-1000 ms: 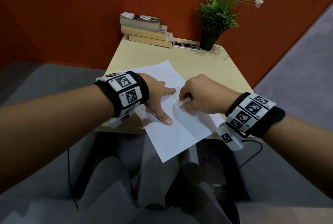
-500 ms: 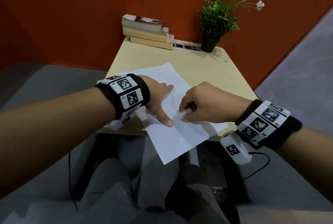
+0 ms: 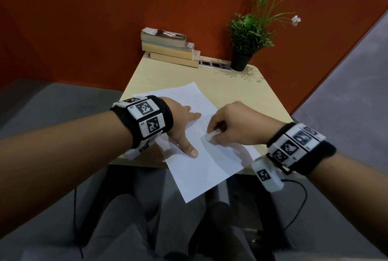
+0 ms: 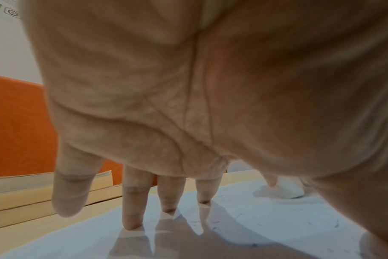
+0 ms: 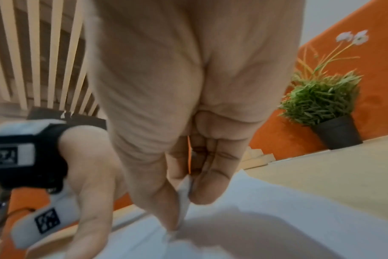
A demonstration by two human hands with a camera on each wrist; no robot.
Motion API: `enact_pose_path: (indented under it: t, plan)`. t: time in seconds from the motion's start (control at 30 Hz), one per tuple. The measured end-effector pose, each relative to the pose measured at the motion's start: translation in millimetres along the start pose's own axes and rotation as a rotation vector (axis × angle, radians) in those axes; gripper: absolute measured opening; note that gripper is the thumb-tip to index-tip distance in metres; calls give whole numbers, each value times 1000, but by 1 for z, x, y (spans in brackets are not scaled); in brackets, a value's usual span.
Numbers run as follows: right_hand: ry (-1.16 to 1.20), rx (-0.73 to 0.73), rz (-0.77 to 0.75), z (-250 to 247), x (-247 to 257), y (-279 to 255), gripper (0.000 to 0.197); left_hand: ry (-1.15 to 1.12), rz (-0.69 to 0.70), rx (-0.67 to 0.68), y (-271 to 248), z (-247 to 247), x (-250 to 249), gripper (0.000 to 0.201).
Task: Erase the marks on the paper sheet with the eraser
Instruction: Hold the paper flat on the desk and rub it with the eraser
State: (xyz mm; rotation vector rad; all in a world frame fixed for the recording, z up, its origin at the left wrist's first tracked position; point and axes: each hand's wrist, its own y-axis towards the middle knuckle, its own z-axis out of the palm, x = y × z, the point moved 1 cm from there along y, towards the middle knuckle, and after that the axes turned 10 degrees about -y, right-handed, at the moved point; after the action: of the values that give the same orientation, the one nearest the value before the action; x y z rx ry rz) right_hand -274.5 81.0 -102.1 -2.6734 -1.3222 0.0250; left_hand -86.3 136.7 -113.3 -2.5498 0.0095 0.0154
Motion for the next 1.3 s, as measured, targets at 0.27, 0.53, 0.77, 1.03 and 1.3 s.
enact_pose_path:
  t: [0.27, 0.53, 0.77, 1.03, 1.3]
  plan:
    - [-73, -55, 79, 2, -4, 30, 15, 8, -9, 3, -2, 0, -1, 133]
    - [-127, -51, 67, 1, 0, 26, 17, 8, -7, -2, -5, 1, -2, 131]
    - [-89, 48, -32, 0, 18, 17, 17, -13, 4, -5, -5, 1, -1, 130]
    - [-85, 16, -54, 5, 23, 9, 11, -22, 5, -12, -6, 1, -2, 131]
    - [-141, 10, -3, -2, 5, 16, 16, -21, -12, -4, -4, 2, -2, 132]
